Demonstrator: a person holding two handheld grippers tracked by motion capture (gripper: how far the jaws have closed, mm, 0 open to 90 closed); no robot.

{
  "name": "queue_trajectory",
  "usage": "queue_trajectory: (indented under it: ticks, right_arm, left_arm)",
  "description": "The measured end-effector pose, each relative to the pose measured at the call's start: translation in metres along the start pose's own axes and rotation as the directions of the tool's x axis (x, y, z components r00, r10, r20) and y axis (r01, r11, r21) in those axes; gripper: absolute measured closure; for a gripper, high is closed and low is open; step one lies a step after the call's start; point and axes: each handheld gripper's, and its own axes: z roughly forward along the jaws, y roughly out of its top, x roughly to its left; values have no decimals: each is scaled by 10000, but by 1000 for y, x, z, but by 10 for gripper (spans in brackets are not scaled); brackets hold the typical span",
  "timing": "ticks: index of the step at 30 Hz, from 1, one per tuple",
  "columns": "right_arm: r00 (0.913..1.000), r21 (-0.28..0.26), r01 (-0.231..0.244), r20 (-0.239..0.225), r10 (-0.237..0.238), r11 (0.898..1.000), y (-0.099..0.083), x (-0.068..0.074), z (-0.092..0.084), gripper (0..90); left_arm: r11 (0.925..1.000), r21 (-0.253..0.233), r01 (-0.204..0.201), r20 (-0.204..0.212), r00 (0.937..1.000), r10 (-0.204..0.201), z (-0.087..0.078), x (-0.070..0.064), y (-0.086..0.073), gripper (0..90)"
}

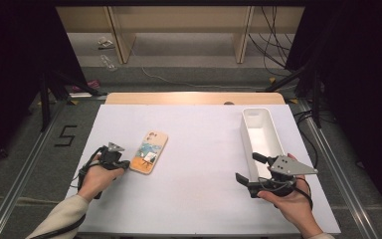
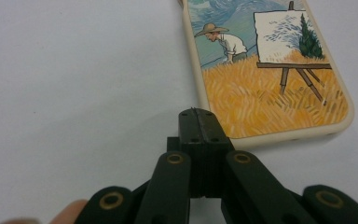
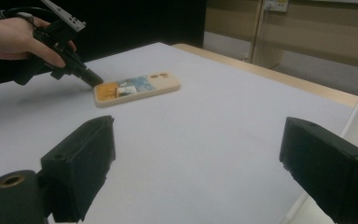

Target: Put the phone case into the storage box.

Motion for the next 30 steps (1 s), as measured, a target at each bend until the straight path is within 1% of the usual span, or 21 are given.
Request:
queue_trajectory:
  ticks: [3, 5, 6, 8, 9, 11, 12, 13, 14, 16, 18, 20, 23, 26, 27, 29, 30]
  right_arm:
    - [10000, -6, 26, -4, -26, 10000, 0, 0, 0, 114]
    - [10000, 9, -10, 14, 10, 10000, 0, 0, 0, 114]
    - [10000, 23, -8, 35, 8, 10000, 0, 0, -1, 113]
    - [10000, -25, -10, 10, 10, 10000, 0, 0, 0, 114]
    - [10000, 9, 5, 12, -5, 10000, 0, 0, 0, 114]
    - [10000, 29, 10, 11, -10, 10000, 0, 0, 0, 114]
    - [10000, 38, 21, 25, -21, 10000, 0, 0, 0, 114]
    - [10000, 26, 7, 30, -7, 10000, 0, 0, 0, 114]
    - [10000, 54, 15, 52, -15, 10000, 0, 0, 0, 114]
    - [10000, 88, 35, 63, -35, 10000, -1, -1, 0, 117]
    - [10000, 91, 40, 55, -41, 10000, 0, -1, 0, 118]
    - [10000, 51, 40, 47, -40, 10000, 0, 0, 0, 118]
    - [10000, 77, 4, 50, -4, 10000, 0, 0, 0, 118]
    - [10000, 90, 20, 66, -21, 10000, 0, 0, 0, 118]
    - [10000, 95, 20, 60, -21, 10000, 0, 0, 0, 118]
    - [10000, 89, 17, 62, -18, 10000, 0, 0, 0, 118]
    - [10000, 88, 22, 58, -22, 10000, 0, 0, 0, 118]
  left_arm:
    - [9999, 3, 126, 2, 9999, -126, -1, 3, 0, 839]
    - [9998, -50, 213, -91, 9997, -213, -3, 5, -1, 761]
    - [9995, -88, 287, -189, 9994, -289, -4, 6, -1, 702]
    - [9989, -258, 396, -279, 9988, -403, -6, 8, 1, 623]
    - [9974, -350, 627, -332, 9974, -639, -8, 8, 2, 567]
    - [9951, -462, 875, -266, 9957, -888, -12, 7, 6, 457]
    - [9929, -472, 1090, -237, 9936, -1102, -14, 5, 9, 382]
    - [9932, -436, 1084, -154, 9939, -1092, -15, 3, 11, 318]
    - [9933, -419, 1074, -159, 9940, -1082, -16, 1, 12, 268]
    - [9951, -237, 963, -339, 9947, -971, -18, -5, 16, 142]
    - [9945, -146, 1035, -294, 9942, -1039, -19, -9, 18, 105]
    - [9950, -45, 997, -236, 9947, -998, -19, -14, 20, 23]
    - [9944, -18, 1052, -136, 9944, -1053, -18, -20, 25, 0]
    - [9947, 161, 1013, -217, 9947, -1010, -16, -25, 30, 0]
    - [9949, 277, 971, -251, 9950, -964, -15, -26, 32, 0]
    - [9936, 676, 908, -384, 9954, -883, -11, -29, 36, 0]
    - [9935, 755, 852, -431, 9957, -821, -9, -30, 38, 0]
